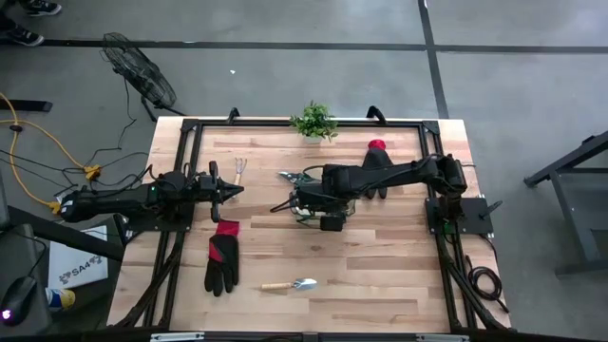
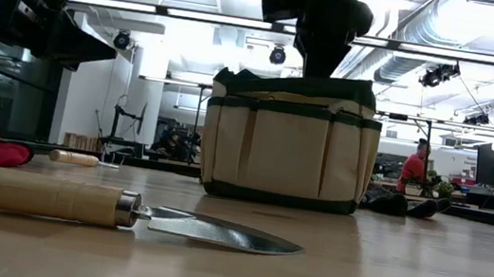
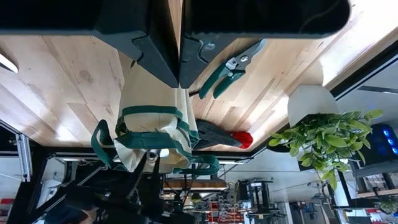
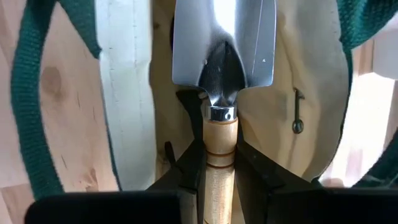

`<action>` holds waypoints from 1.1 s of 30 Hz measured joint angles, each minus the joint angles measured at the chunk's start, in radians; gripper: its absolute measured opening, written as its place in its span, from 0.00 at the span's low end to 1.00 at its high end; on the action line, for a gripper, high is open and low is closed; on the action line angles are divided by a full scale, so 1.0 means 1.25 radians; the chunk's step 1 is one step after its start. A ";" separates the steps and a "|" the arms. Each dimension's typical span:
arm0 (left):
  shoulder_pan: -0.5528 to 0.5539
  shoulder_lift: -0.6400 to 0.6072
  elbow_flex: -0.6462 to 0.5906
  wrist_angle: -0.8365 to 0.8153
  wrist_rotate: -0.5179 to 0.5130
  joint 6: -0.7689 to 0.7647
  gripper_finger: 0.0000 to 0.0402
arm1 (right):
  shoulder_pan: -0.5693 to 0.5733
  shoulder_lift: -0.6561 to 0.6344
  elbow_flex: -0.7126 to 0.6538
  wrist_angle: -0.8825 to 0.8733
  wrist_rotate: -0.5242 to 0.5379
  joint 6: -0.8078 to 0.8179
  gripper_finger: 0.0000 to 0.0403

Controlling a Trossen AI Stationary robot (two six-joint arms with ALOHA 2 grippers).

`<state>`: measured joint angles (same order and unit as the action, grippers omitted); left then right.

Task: Pick & Place Garden tools in Gardening bag
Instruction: Put the brown trowel into the gardening bag

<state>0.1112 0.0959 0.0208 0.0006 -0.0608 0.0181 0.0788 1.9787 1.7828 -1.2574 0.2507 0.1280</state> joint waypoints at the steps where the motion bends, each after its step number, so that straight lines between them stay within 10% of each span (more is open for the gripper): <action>1: 0.000 0.000 0.000 0.000 0.000 0.000 0.03 | 0.000 0.002 0.000 -0.006 -0.001 0.000 0.12; 33: 0.000 0.000 0.000 0.000 0.000 0.000 0.03 | -0.047 0.051 0.000 0.036 -0.103 -0.024 0.13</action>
<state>0.1112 0.0959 0.0209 0.0006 -0.0612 0.0180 0.0202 2.0427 1.7824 -1.2128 0.1215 0.0982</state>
